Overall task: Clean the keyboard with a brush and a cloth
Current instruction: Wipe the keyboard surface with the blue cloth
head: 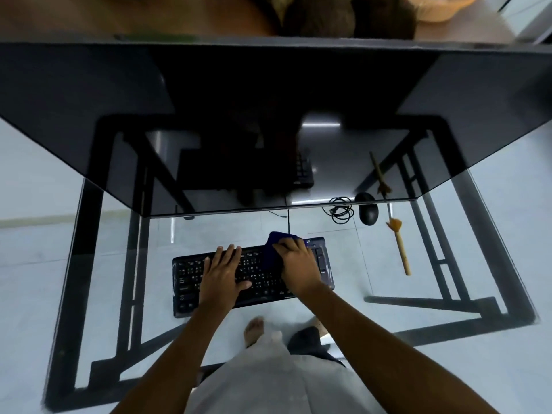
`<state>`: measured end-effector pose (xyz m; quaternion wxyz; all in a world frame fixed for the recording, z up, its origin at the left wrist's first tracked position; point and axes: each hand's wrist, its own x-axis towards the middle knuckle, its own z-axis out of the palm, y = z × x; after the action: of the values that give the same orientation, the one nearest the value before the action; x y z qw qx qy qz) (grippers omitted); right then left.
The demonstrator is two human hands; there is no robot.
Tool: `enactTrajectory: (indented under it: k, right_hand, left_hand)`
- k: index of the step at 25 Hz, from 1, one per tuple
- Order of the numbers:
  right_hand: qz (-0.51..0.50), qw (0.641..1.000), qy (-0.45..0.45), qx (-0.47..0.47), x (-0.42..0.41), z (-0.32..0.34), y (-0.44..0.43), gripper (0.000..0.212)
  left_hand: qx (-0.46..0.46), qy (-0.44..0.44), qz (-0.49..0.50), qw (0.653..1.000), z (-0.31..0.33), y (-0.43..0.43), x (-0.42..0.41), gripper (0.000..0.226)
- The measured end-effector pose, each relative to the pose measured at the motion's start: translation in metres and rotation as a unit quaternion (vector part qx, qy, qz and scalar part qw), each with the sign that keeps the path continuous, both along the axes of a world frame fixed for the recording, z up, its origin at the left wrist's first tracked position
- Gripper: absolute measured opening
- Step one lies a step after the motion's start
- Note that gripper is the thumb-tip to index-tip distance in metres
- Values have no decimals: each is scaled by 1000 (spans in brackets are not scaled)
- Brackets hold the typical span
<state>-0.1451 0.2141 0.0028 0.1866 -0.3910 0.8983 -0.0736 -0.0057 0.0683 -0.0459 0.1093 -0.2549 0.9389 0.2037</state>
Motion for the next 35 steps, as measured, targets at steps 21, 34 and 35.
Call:
enactTrajectory:
  k: [21,34,35]
  right_hand:
    - [-107,994,19,-22,-43,-15,62,68]
    - [-198,978,-19,-68,-16,-23,106,63]
    - [-204,977,-26,-64,-28,-19,91,63]
  left_hand:
    - [5,-14,13,1000,4,3,-2,87]
    - [12,-20,10,1000,3,3,-3,88]
    - [10,-23,7,1000,3,3,-3,88]
